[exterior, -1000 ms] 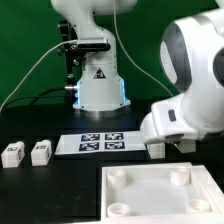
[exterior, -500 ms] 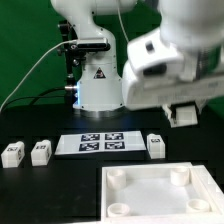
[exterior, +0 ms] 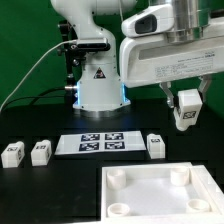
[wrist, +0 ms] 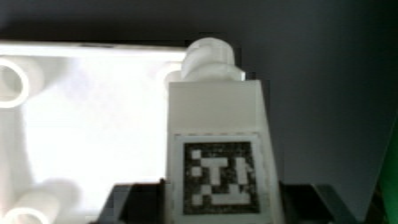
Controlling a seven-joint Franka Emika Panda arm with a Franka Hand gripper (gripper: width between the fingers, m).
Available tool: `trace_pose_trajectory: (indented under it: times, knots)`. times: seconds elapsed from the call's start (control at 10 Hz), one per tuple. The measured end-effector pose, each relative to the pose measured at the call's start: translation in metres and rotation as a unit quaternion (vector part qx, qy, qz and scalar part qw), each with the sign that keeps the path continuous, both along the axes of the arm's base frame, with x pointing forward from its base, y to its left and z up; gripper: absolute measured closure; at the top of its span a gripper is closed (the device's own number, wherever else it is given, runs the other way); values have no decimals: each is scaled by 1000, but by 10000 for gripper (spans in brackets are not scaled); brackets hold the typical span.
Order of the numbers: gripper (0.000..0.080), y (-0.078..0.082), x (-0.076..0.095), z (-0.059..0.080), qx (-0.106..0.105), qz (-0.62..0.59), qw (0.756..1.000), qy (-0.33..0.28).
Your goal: Assemble one leg
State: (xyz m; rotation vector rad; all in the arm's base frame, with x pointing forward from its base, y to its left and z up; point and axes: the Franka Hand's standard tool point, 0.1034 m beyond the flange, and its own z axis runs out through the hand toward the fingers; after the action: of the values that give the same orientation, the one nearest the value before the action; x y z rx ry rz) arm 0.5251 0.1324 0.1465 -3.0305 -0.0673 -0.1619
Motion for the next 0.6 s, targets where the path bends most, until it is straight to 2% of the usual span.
trace_pose_trajectory:
  times: [0.1, 0.2, 0.3, 0.4, 0.5, 0.6]
  knots:
    - [507, -2, 4, -1, 3, 3, 999, -42]
    - [507, -12, 18, 4, 4, 13, 994, -104]
    - [507, -20, 36, 17, 5, 5, 990, -141]
    - [507, -20, 63, 34, 10, -2, 981, -195]
    - [507, -18, 79, 35, 15, -5, 966, -259]
    - [507, -19, 81, 23, 13, -1, 961, -275]
